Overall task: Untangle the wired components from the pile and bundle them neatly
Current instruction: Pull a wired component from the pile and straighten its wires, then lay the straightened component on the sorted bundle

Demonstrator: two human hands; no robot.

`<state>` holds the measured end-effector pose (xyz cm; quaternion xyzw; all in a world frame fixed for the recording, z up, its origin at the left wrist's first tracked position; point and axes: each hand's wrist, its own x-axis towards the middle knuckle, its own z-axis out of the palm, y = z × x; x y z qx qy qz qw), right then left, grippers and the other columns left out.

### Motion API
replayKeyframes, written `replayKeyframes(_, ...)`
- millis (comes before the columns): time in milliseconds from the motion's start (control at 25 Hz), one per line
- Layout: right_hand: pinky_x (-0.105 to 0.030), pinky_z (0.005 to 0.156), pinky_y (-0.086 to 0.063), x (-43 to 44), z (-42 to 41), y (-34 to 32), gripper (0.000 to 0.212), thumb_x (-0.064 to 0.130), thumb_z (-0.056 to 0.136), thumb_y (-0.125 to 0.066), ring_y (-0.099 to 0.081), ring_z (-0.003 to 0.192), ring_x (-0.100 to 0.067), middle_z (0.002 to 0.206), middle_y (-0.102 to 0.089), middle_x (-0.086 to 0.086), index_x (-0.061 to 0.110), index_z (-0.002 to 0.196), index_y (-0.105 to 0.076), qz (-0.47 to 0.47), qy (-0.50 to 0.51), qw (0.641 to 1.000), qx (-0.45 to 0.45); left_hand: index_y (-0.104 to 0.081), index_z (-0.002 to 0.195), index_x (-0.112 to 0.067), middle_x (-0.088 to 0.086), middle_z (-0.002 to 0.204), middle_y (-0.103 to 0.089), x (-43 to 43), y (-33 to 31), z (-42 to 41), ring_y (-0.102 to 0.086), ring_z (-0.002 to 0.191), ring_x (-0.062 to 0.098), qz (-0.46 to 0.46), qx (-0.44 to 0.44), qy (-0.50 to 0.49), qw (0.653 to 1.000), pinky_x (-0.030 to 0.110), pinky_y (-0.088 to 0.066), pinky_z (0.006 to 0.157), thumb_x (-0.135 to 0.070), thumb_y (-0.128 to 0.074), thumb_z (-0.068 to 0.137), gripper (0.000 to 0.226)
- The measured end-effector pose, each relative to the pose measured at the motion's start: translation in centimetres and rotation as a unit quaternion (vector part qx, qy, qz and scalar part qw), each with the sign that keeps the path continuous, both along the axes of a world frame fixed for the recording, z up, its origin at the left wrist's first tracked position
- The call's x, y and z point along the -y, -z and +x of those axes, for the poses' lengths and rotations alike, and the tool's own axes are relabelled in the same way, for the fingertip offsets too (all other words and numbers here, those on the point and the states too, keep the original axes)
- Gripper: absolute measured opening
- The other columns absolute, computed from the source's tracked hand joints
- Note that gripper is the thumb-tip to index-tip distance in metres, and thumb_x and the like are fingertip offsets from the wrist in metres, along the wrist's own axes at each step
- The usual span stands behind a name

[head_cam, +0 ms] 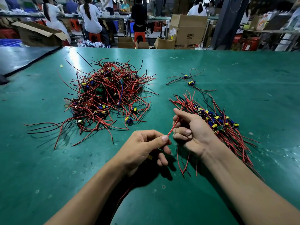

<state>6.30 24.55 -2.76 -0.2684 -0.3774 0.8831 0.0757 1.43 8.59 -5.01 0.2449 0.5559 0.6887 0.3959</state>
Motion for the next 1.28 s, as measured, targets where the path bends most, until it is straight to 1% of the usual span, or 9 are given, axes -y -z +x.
replayKeyframes(200,-0.013,0.030,-0.020,0.1,0.2,0.0,0.032,0.038,0.080,-0.070,-0.027,0.029,-0.002,0.058,-0.042,0.003,0.008,0.076,-0.060,0.037,-0.019,0.999,0.012,-0.064,0.088,0.001,0.015,0.071,-0.066,-0.3,0.1,0.2,-0.062,0.049,0.021,-0.002,0.021,-0.026,0.999,0.025,-0.049,0.045,-0.017,-0.062,0.088,0.018)
replayKeyframes(360,-0.019,0.037,-0.033,0.0,0.0,0.2,0.083,0.070,0.064,-0.068,-0.041,0.042,-0.007,0.076,-0.055,-0.002,0.004,0.114,-0.064,0.116,-0.002,0.993,0.024,-0.061,0.104,-0.002,0.013,0.083,-0.073,-0.7,-0.2,-0.7,-0.072,0.069,0.025,0.013,0.125,-0.103,0.987,0.032,-0.058,0.054,-0.040,-0.052,0.092,0.041)
replayKeyframes(440,-0.020,0.038,-0.036,-0.1,0.0,0.2,0.090,0.074,0.063,-0.066,-0.044,0.044,-0.008,0.085,-0.057,-0.005,0.004,0.119,-0.061,0.124,0.001,0.992,0.022,-0.057,0.116,-0.002,0.017,0.096,-0.074,-0.5,-0.4,-1.4,-0.074,0.085,0.029,0.035,0.189,-0.111,0.975,0.038,-0.060,0.061,-0.054,-0.043,0.094,0.058)
replayKeyframes(600,-0.021,0.039,-0.038,0.2,0.0,0.4,0.088,0.076,0.062,-0.063,-0.046,0.046,-0.009,0.086,-0.056,-0.006,0.007,0.116,-0.060,0.146,0.005,0.989,0.001,-0.052,0.124,0.001,0.024,0.113,-0.069,-0.1,-0.6,-2.2,-0.069,0.100,0.036,0.091,0.262,-0.119,0.953,0.050,-0.060,0.071,-0.064,-0.035,0.093,0.074)
replayKeyframes(760,-0.023,0.040,-0.036,1.3,-0.1,0.7,0.052,0.064,0.083,-0.059,-0.045,0.045,-0.013,0.064,-0.046,0.002,0.014,0.093,-0.050,0.203,0.002,0.979,-0.030,-0.051,0.126,0.002,0.027,0.117,-0.066,0.1,-0.2,-2.6,-0.066,0.107,0.039,0.119,0.260,-0.142,0.948,0.056,-0.054,0.085,-0.068,-0.034,0.091,0.080)
replayKeyframes(840,-0.024,0.045,-0.039,2.4,0.2,1.1,0.040,0.055,0.086,-0.067,-0.049,0.048,-0.011,0.061,-0.051,0.007,0.017,0.086,-0.052,0.358,-0.039,0.932,-0.028,-0.050,0.129,0.001,0.028,0.121,-0.063,0.2,-0.1,-2.8,-0.062,0.113,0.040,0.142,0.260,-0.157,0.942,0.055,-0.049,0.095,-0.069,-0.037,0.088,0.082)
replayKeyframes(1000,-0.010,0.060,-0.041,4.8,0.7,2.8,0.032,0.036,0.077,-0.084,-0.055,0.062,0.003,0.071,-0.062,0.015,0.031,0.081,-0.053,0.655,-0.078,0.750,-0.050,-0.049,0.133,-0.003,0.028,0.126,-0.060,0.5,0.0,-3.1,-0.061,0.117,0.036,0.179,0.256,-0.175,0.934,0.052,-0.040,0.108,-0.068,-0.039,0.090,0.079)
replayKeyframes(1200,-0.018,0.068,-0.047,3.7,0.4,2.8,0.011,0.025,0.085,-0.076,-0.061,0.069,-0.006,0.077,-0.070,0.006,0.020,0.088,-0.068,0.712,0.014,0.698,-0.078,-0.052,0.131,-0.010,0.021,0.125,-0.062,-0.1,-0.6,-2.8,-0.064,0.113,0.026,0.144,0.176,-0.186,0.956,0.037,-0.050,0.095,-0.065,-0.037,0.090,0.070)
replayKeyframes(1280,-0.028,0.073,-0.051,2.0,0.4,2.3,0.007,0.022,0.086,-0.074,-0.063,0.071,-0.012,0.077,-0.070,0.004,0.017,0.086,-0.070,0.720,0.074,0.689,-0.042,-0.059,0.121,-0.009,0.014,0.114,-0.067,-0.4,-0.2,-2.3,-0.068,0.103,0.019,0.089,0.027,-0.230,0.969,0.030,-0.054,0.086,-0.050,-0.048,0.095,0.050)
